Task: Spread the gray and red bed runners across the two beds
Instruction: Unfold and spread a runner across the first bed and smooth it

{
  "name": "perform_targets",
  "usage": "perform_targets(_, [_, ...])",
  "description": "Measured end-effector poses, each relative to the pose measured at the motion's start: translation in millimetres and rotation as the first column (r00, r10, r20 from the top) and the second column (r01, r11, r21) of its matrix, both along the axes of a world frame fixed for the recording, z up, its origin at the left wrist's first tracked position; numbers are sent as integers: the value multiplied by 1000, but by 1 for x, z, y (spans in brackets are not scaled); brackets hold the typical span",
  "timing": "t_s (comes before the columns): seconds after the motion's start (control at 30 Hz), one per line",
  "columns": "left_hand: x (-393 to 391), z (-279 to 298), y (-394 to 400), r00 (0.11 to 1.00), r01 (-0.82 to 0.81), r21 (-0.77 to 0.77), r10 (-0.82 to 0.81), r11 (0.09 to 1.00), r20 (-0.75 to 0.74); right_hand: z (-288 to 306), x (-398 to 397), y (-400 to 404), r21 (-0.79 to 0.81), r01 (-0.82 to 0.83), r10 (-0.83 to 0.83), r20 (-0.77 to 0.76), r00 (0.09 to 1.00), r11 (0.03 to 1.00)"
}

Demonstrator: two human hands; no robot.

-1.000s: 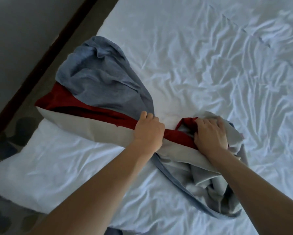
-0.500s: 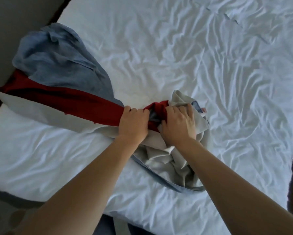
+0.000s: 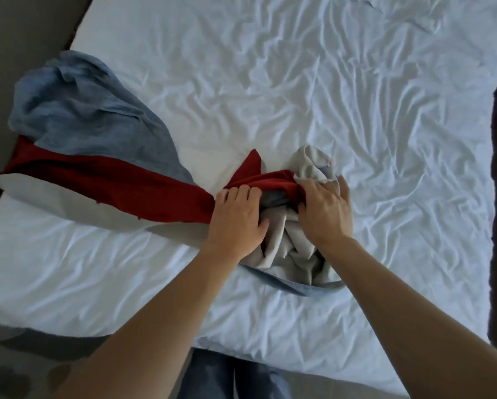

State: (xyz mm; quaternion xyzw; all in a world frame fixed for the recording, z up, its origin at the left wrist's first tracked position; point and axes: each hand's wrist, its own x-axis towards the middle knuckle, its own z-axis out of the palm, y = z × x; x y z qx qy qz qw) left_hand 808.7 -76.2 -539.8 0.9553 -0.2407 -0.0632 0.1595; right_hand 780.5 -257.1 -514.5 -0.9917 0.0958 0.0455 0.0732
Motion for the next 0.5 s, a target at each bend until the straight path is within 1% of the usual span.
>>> perform_targets(0.07, [-3, 3, -17, 1000, -3, -36, 4, 999, 27, 3, -12, 1, -6, 28, -28, 4, 1000, 1000])
perform_targets(0.1, [-3, 4, -22, 999, -32, -50, 34, 998, 34, 5, -18, 1, -14, 33, -33, 5, 999, 999])
perform_targets(0.13, [-2, 3, -24, 995, -93, -64, 95, 994, 22, 7, -23, 2, -23, 28, -28, 14, 1000, 999])
perform_targets(0.2, [5, 0, -24, 975, -221, -66, 218, 973, -48, 11, -31, 4, -30, 21, -20, 23, 1000, 999])
perform_targets(0.23, [8, -1, -24, 968, -241, -50, 237, 969, -78, 14, -33, 4, -28, 27, -27, 16, 1000, 999])
perform_targets(0.27, [10, -2, -25, 969, -229, -48, 224, 972, -101, 17, -34, 4, -17, 33, -33, 8, 999, 999])
perform_targets(0.33, [10, 1, -30, 981, -164, -106, 151, 981, -122, 21, -35, 5, -2, 29, -29, 40, 999, 1000])
perform_targets(0.43, [0, 4, -41, 993, -86, -199, 67, 976, -99, 22, -36, 7, -20, -50, 52, 124, 991, 999])
perform_targets(0.5, [-8, 4, -47, 995, -76, -231, 57, 970, -85, 21, -37, 7, -10, -66, 67, 153, 986, 998])
